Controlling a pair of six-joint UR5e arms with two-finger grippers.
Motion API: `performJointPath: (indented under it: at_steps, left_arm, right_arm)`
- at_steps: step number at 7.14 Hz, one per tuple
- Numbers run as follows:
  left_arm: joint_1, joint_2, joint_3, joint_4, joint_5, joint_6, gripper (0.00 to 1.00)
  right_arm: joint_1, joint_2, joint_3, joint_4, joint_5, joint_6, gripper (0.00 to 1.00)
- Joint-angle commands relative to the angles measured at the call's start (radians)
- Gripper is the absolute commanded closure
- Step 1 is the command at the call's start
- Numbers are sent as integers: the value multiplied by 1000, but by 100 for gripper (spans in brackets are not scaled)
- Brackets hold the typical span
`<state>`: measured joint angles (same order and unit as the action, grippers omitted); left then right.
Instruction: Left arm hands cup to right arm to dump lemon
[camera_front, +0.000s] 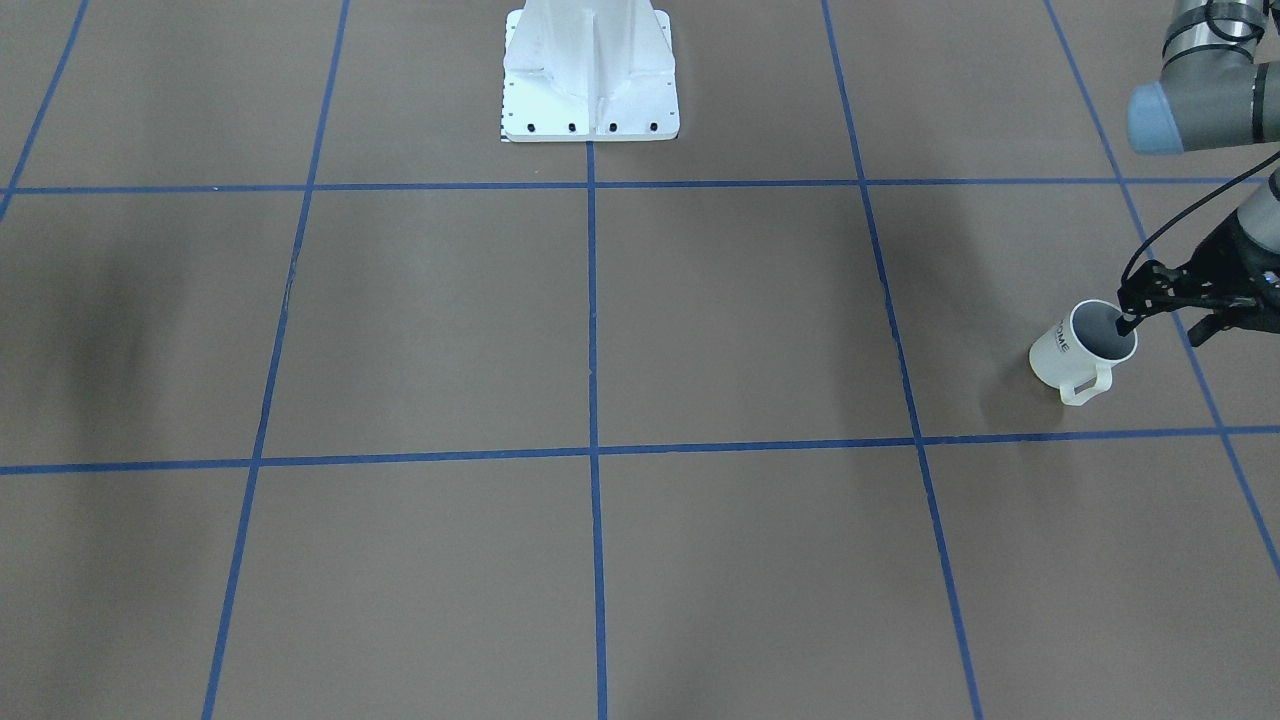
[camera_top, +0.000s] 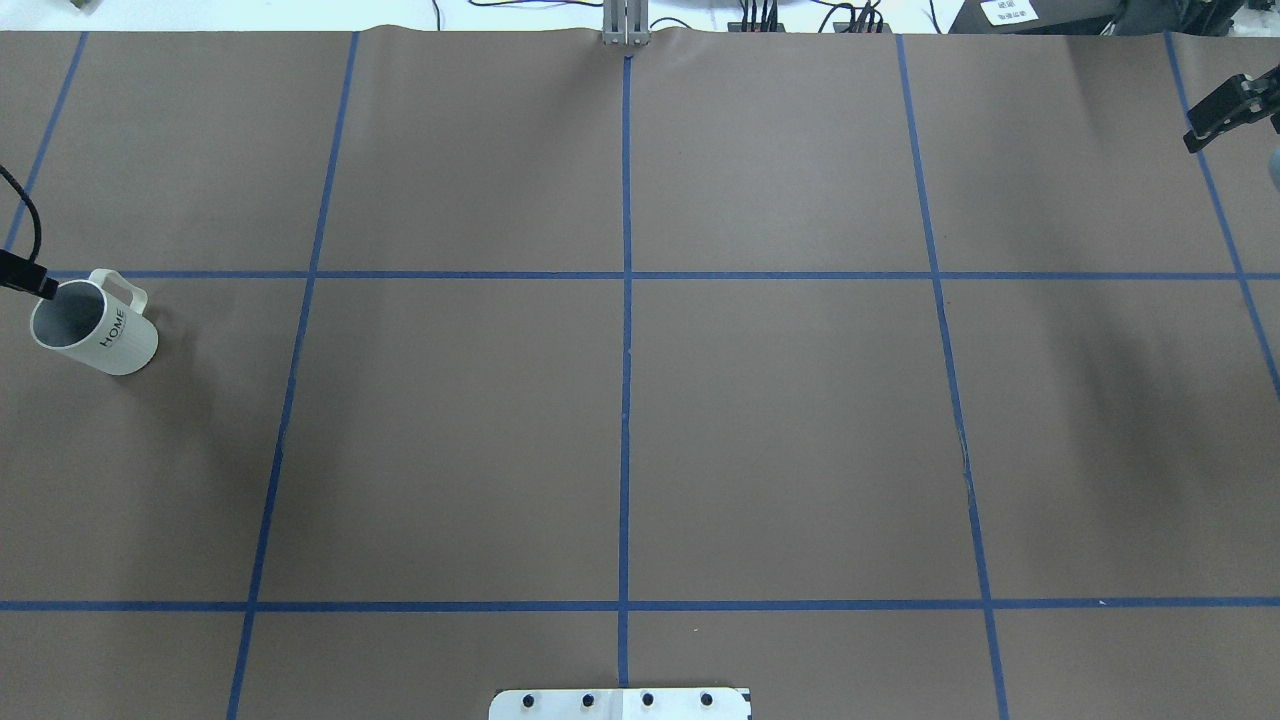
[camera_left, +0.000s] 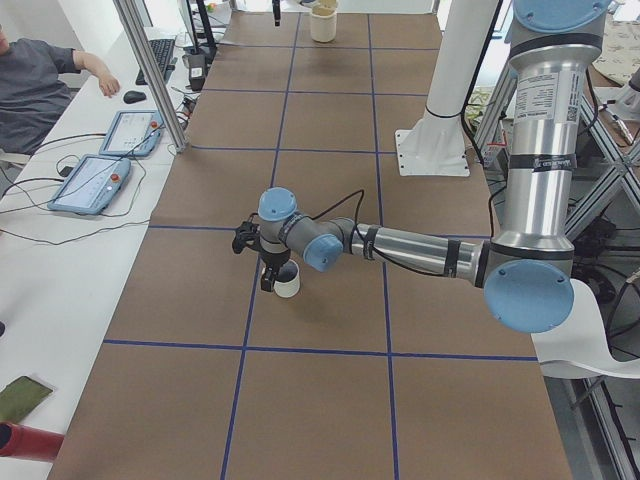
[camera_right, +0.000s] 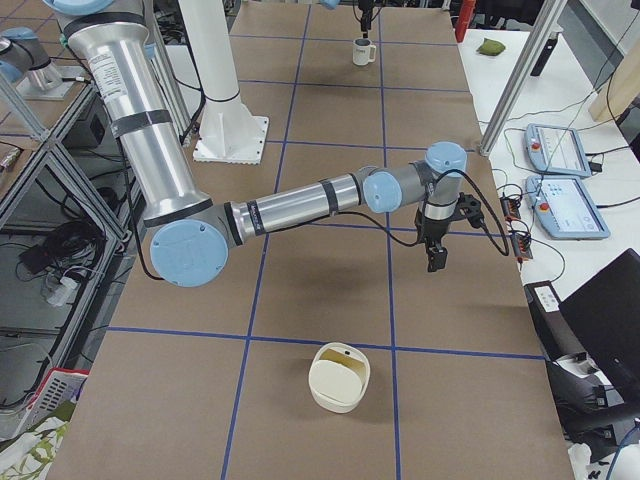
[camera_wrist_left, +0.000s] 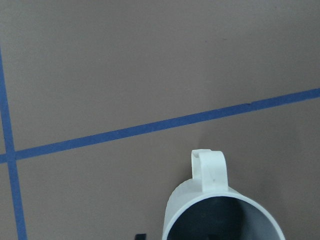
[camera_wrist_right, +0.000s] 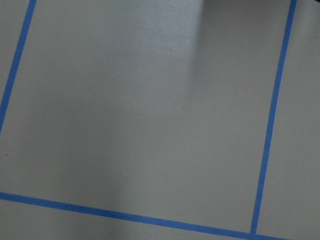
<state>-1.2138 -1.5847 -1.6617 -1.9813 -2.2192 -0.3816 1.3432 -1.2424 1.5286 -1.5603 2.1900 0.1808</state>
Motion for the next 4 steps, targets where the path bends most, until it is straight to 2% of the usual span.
performJointPath:
  at_steps: [1, 4]
  left_arm:
    - [-152, -12, -13, 181, -22, 256, 0]
    - [-317, -32, -20, 431, -30, 557, 0]
  right_arm:
    - [13, -25, -1, -19, 2, -53, 0]
    - [85, -32, 1, -202, 2, -319, 0]
